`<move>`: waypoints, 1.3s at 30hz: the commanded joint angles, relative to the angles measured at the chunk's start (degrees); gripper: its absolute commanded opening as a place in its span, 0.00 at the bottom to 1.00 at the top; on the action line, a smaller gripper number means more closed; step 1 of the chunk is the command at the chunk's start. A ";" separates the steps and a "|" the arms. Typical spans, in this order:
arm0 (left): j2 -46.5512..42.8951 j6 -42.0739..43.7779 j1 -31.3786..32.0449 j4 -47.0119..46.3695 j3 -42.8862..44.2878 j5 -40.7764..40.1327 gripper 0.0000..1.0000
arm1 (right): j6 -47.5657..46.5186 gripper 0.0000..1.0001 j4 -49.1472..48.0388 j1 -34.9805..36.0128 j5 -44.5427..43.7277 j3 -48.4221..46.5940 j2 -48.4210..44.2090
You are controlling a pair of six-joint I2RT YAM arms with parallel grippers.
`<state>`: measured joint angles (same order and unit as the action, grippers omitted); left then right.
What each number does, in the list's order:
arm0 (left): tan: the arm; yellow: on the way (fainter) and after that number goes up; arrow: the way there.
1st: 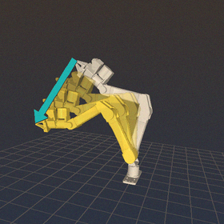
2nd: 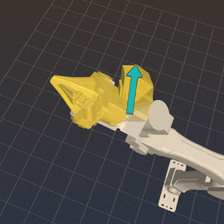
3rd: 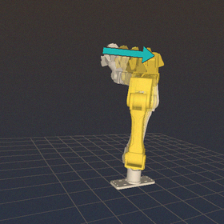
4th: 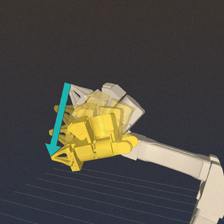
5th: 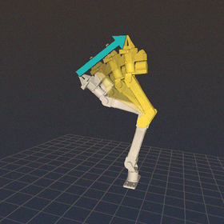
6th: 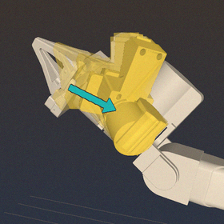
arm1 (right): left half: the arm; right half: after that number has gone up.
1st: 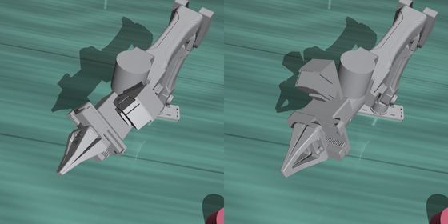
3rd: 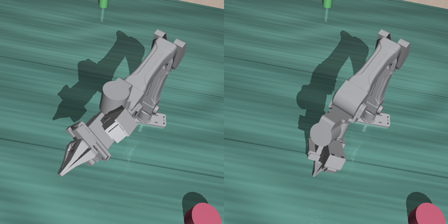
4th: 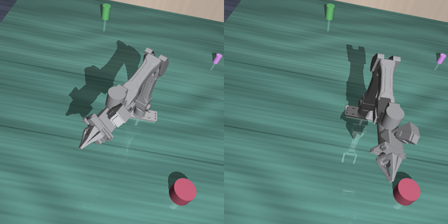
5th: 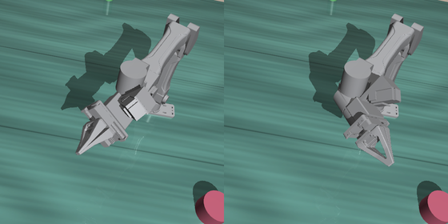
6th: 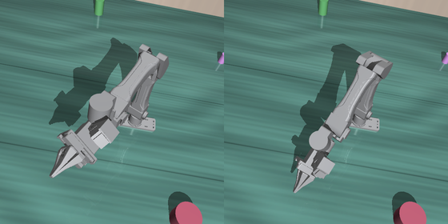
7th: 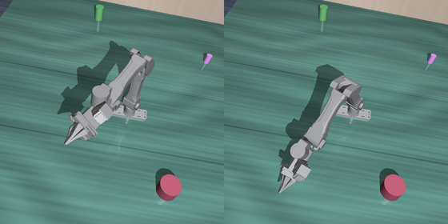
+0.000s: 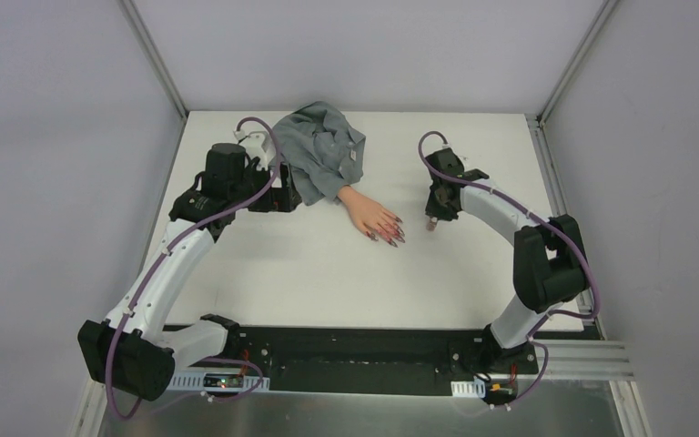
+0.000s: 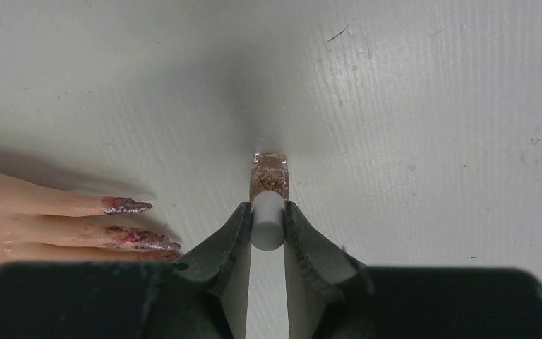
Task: Paint the nails
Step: Pick up the nail polish bottle from the center of the board.
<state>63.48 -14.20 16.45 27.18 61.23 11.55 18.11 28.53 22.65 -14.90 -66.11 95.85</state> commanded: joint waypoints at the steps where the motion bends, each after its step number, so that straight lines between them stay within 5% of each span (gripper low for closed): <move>1: -1.22 0.58 0.04 -2.03 -0.46 2.48 0.99 | -1.56 0.00 0.64 0.29 -1.65 -0.27 -3.12; 14: -0.04 2.73 1.97 -5.21 -1.43 14.32 0.99 | -5.83 0.00 2.21 2.23 11.39 3.36 -15.96; 30: 2.81 4.40 13.87 -10.63 -2.41 40.38 0.99 | -11.51 0.00 0.11 8.58 59.76 7.43 -33.72; 39: 6.09 3.74 19.17 -11.77 -2.06 52.61 0.99 | -7.86 0.00 -8.37 12.84 70.47 5.53 -34.81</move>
<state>68.77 -10.94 33.78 17.82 58.87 55.13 8.62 26.48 34.11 47.92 -58.28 62.37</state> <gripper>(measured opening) 0.991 0.224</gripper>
